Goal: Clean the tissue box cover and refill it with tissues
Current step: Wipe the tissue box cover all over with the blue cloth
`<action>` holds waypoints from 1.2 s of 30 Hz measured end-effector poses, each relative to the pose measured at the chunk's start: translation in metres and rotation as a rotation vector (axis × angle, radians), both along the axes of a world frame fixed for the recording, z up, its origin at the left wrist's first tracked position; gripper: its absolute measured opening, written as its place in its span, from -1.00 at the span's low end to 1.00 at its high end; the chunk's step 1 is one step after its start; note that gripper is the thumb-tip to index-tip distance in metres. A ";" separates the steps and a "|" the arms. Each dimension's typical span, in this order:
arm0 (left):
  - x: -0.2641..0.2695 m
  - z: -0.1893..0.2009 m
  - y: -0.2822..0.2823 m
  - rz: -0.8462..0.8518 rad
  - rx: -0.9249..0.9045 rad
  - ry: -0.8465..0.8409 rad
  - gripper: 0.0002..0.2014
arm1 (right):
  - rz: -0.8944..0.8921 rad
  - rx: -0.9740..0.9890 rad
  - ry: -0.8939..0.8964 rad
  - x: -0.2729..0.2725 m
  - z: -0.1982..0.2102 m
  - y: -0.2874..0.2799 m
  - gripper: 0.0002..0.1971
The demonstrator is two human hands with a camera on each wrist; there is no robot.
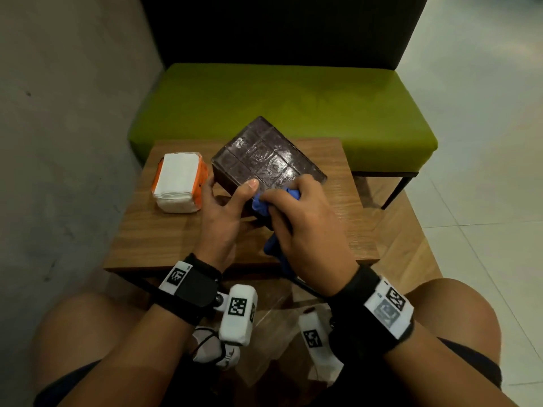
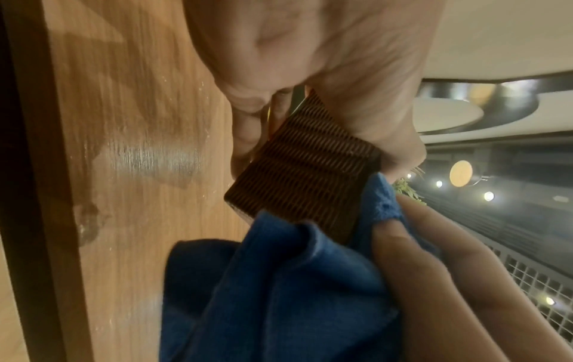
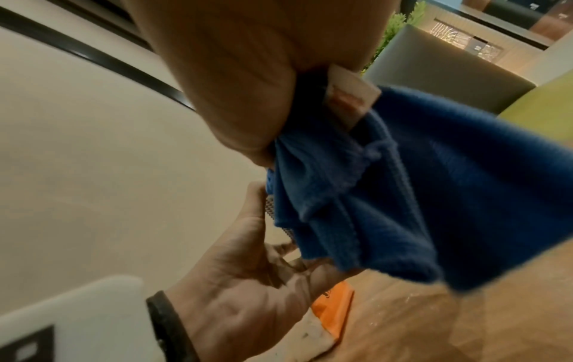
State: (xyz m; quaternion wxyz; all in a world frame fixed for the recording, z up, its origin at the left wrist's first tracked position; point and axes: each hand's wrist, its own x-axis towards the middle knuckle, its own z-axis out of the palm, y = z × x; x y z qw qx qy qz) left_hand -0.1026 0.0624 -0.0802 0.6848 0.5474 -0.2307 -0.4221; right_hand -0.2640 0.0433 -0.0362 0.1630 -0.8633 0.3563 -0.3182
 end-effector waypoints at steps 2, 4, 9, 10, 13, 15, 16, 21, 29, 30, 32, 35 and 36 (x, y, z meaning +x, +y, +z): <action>0.005 0.000 0.001 0.018 0.000 0.035 -0.32 | 0.031 -0.008 0.060 -0.005 -0.001 0.001 -0.78; 0.013 0.001 0.003 0.052 -0.011 0.063 -0.21 | 0.075 -0.007 0.109 -0.019 -0.004 -0.001 -0.70; 0.010 0.002 0.005 0.015 0.004 0.045 -0.19 | 0.063 -0.018 0.094 -0.024 -0.003 -0.003 -0.75; 0.006 0.001 0.005 -0.006 0.009 0.035 -0.26 | 0.052 -0.013 0.079 -0.017 -0.001 -0.002 -0.78; 0.003 -0.004 0.005 -0.014 0.015 0.015 -0.28 | 0.053 -0.010 0.076 0.000 0.002 -0.001 -0.74; 0.008 -0.002 0.006 0.007 0.012 0.061 -0.18 | 0.088 -0.018 0.121 -0.004 -0.001 -0.002 -0.68; 0.013 -0.002 0.006 0.019 0.009 0.085 -0.17 | 0.105 -0.016 0.131 -0.011 -0.002 -0.003 -0.69; 0.016 -0.006 0.008 -0.018 0.007 0.104 -0.23 | 0.011 -0.013 0.024 -0.031 -0.004 -0.024 -0.81; 0.003 -0.009 0.012 -0.047 0.051 0.071 -0.17 | -0.078 0.001 -0.058 -0.004 -0.007 -0.025 -0.79; 0.004 -0.010 0.012 -0.039 0.056 0.052 -0.18 | -0.016 0.007 -0.025 -0.001 -0.007 -0.015 -0.79; 0.007 -0.013 0.012 -0.034 0.065 0.029 -0.18 | 0.078 0.017 0.019 -0.002 -0.008 -0.005 -0.80; 0.012 -0.016 0.013 -0.033 0.084 0.034 -0.12 | 0.063 -0.002 0.005 -0.014 -0.007 -0.025 -0.81; 0.014 -0.016 0.014 -0.036 0.087 0.034 -0.12 | 0.013 -0.018 -0.023 -0.018 -0.006 -0.038 -0.81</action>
